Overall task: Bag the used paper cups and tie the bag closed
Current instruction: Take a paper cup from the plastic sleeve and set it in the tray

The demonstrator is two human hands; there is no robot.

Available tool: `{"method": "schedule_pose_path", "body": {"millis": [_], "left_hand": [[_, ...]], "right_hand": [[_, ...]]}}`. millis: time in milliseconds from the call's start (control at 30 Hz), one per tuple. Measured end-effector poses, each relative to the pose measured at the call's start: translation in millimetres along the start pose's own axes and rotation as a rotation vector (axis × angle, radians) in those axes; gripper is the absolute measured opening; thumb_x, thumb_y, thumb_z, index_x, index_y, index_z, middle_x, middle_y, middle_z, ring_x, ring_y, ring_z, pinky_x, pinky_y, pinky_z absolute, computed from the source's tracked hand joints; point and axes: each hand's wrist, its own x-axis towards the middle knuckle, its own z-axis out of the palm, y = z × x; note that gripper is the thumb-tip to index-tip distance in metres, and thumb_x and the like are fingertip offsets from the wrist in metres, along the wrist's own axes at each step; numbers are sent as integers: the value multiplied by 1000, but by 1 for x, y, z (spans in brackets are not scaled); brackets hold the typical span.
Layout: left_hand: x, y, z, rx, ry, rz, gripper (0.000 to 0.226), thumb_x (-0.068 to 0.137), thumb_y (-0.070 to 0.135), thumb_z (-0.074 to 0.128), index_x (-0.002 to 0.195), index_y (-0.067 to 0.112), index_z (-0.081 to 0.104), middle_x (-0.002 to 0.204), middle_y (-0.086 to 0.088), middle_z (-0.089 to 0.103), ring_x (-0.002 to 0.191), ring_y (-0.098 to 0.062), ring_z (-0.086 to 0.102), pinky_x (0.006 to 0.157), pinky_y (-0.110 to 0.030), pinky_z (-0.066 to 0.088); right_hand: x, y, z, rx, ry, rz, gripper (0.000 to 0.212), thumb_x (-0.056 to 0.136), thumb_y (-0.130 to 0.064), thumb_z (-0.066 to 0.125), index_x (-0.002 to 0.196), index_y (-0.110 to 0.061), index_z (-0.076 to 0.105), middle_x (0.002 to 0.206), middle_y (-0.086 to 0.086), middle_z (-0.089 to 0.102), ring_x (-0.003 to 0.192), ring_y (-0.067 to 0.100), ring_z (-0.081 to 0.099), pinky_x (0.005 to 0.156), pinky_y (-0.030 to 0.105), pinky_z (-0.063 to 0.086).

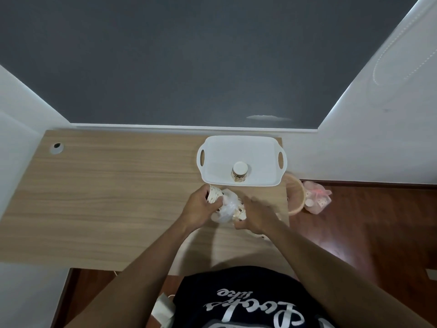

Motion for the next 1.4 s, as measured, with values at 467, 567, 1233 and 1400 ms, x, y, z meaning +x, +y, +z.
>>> {"method": "schedule_pose_path", "body": {"millis": [467, 567, 1233, 1400], "left_hand": [[21, -5, -33, -160, 471, -2, 34, 100, 40, 82, 101, 6, 76, 94, -4, 81, 87, -25, 75, 83, -39, 58], [24, 12, -35, -323, 487, 21, 28, 103, 32, 79, 117, 8, 80, 109, -5, 85, 104, -24, 81, 92, -33, 62], [62, -26, -20, 0, 178, -259, 105, 56, 95, 75, 129, 21, 61, 125, 3, 68, 118, -16, 65, 108, -36, 54], [63, -75, -22, 271, -94, -426, 92, 61, 87, 83, 120, 17, 79, 122, -6, 79, 114, -25, 76, 88, -32, 55]], "right_hand": [[5, 19, -2, 210, -3, -51, 105, 77, -67, 83, 161, -34, 30, 155, -3, 56, 126, 23, 64, 109, 52, 49], [11, 5, -1, 305, -18, -127, 108, 75, -73, 83, 161, -38, 30, 159, -5, 51, 137, 20, 58, 114, 49, 48], [50, 11, -69, 1137, 368, 104, 44, 95, -58, 73, 112, -18, 73, 93, -1, 75, 82, 18, 73, 74, 34, 64], [52, 17, -86, 916, 594, 130, 52, 92, -60, 76, 127, -24, 63, 116, 2, 74, 86, 19, 78, 62, 28, 64]]}}
